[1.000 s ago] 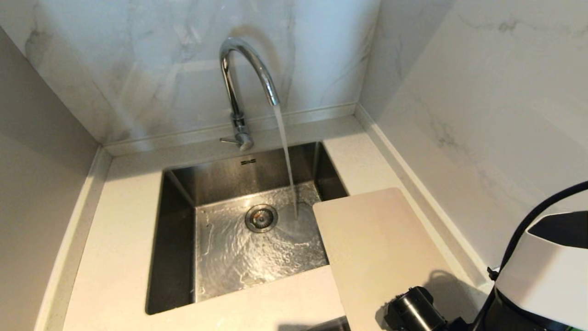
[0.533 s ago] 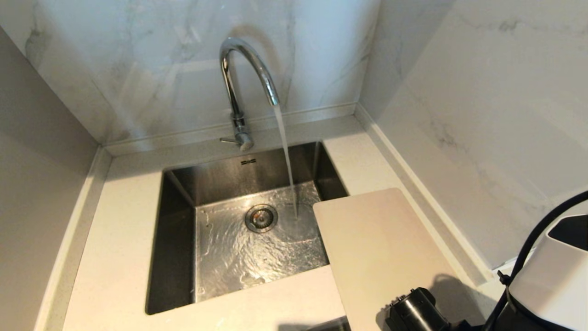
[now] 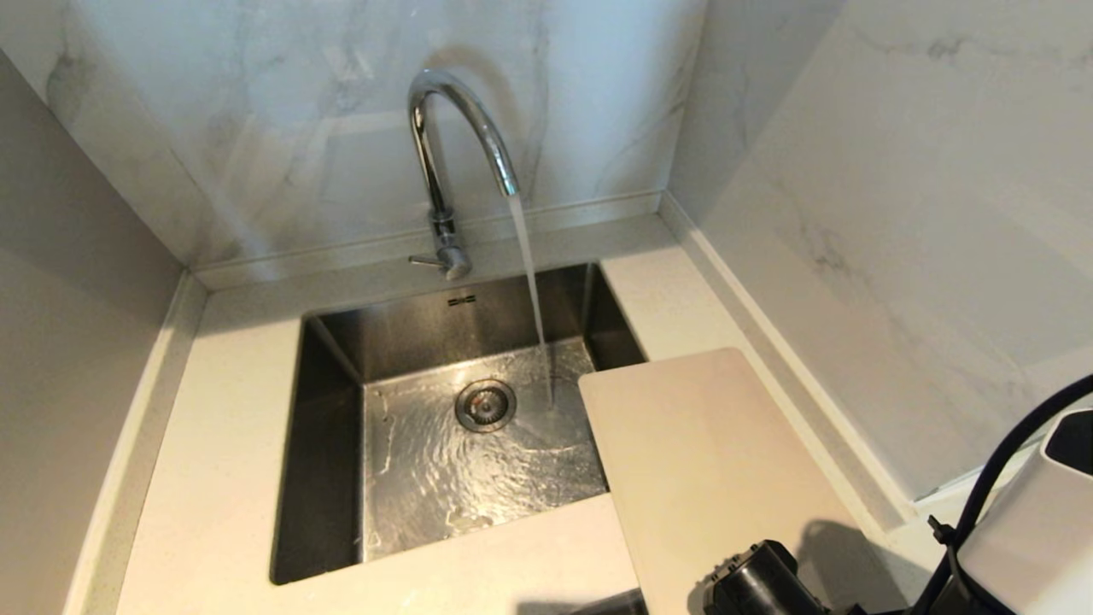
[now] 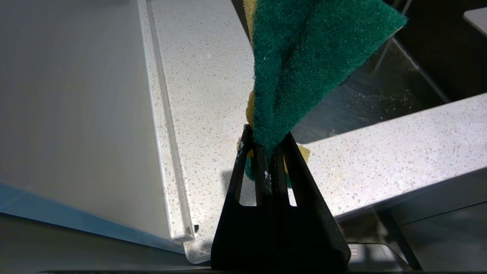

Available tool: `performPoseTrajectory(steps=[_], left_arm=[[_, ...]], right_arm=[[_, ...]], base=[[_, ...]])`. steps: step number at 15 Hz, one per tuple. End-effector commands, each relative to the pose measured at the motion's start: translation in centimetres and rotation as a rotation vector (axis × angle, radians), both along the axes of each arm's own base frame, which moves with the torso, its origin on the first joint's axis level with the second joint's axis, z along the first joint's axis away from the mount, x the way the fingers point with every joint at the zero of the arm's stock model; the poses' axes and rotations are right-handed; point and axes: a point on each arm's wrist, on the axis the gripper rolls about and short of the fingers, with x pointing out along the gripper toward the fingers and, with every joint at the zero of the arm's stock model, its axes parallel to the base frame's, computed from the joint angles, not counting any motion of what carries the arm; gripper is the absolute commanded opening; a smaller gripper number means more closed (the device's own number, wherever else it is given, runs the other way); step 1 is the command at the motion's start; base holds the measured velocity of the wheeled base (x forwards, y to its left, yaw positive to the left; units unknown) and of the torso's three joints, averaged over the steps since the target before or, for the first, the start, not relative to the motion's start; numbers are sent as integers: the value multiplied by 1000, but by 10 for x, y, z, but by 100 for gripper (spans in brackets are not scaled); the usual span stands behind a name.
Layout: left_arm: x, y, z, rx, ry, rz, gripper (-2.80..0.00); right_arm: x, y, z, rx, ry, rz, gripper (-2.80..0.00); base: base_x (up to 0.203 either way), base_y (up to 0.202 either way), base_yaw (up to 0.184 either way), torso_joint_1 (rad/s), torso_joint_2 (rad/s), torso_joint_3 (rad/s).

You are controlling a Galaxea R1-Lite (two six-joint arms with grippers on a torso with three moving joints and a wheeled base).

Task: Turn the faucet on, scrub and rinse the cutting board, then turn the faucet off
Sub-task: Pick up the cutting board

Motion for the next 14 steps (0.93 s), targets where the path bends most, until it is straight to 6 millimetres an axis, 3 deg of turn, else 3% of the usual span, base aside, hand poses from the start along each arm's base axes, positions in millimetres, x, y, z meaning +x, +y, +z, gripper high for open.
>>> performPoseTrajectory(steps=[1, 14], left_arm=[[0, 0, 0, 0, 2, 0, -280], [0, 0, 0, 0, 4, 0, -280]], right_arm=[[-2, 1, 6, 3, -33, 10, -280], [-16, -2, 22, -37, -140, -1, -280]], base=[[0, 0, 0, 0, 0, 0], [0, 0, 0, 0, 0, 0]])
